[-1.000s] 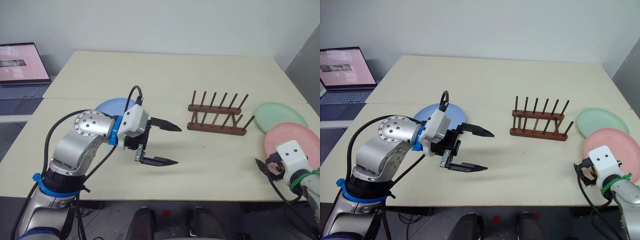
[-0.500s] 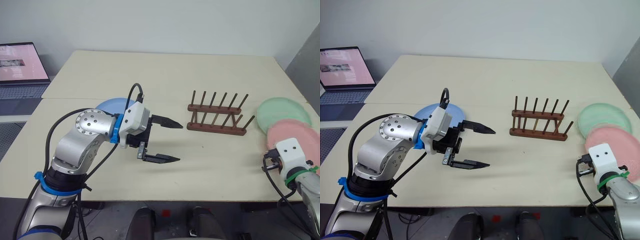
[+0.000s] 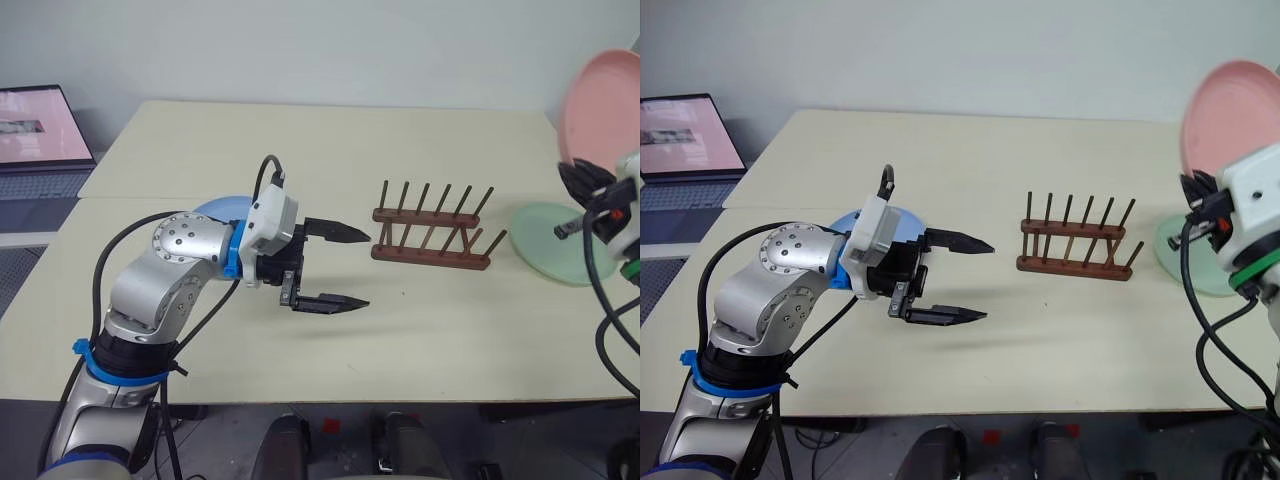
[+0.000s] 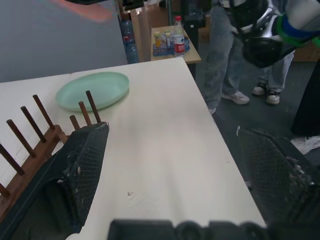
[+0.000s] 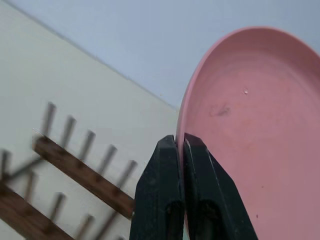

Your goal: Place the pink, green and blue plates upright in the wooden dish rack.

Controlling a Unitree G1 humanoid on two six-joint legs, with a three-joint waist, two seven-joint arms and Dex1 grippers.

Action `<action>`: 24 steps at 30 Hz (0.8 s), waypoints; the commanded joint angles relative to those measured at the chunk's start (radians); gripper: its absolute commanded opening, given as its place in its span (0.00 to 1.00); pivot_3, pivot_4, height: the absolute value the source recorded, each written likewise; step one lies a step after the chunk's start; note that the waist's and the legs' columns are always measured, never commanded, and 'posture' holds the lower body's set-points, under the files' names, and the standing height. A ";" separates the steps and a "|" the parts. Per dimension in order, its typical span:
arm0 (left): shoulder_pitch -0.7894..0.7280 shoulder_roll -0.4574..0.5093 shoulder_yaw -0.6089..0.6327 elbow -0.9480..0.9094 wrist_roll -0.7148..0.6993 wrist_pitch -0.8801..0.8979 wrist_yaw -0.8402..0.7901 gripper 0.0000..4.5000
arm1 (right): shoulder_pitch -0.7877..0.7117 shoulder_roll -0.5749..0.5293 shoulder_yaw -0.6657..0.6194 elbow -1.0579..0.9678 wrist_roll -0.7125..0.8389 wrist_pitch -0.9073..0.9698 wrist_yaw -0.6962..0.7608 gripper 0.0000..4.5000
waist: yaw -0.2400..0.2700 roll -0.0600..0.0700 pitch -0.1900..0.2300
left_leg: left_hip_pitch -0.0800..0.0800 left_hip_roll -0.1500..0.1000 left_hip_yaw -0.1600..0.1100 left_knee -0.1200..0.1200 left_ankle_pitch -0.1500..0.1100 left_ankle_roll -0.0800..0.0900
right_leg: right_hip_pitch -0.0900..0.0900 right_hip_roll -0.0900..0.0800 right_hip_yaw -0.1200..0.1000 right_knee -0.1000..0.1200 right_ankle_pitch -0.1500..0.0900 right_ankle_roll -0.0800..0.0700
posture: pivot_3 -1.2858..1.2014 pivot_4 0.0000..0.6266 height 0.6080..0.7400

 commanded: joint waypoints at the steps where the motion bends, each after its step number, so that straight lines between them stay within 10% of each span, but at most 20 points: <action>1: -0.020 -0.027 0.042 -0.007 -0.043 -0.024 0.007 1.00 | -0.155 0.082 -0.176 0.076 0.329 0.177 0.003 0.01 | 0.000 0.000 0.000 | 0.000 0.000 0.000 0.000 0.000 0.000 | 0.000 0.000 0.000 0.000 0.001 -0.002 | 0.52 0.24 1.00; 24: -0.021 -0.073 0.007 -0.030 -0.035 -0.031 0.054 1.00 | -0.260 -0.023 -0.175 0.597 0.729 0.271 -0.037 0.01 | -0.003 0.000 0.000 | -0.001 -0.001 0.001 0.000 0.000 0.000 | 0.000 0.001 0.004 0.000 0.001 -0.002 | 0.52 0.24 1.00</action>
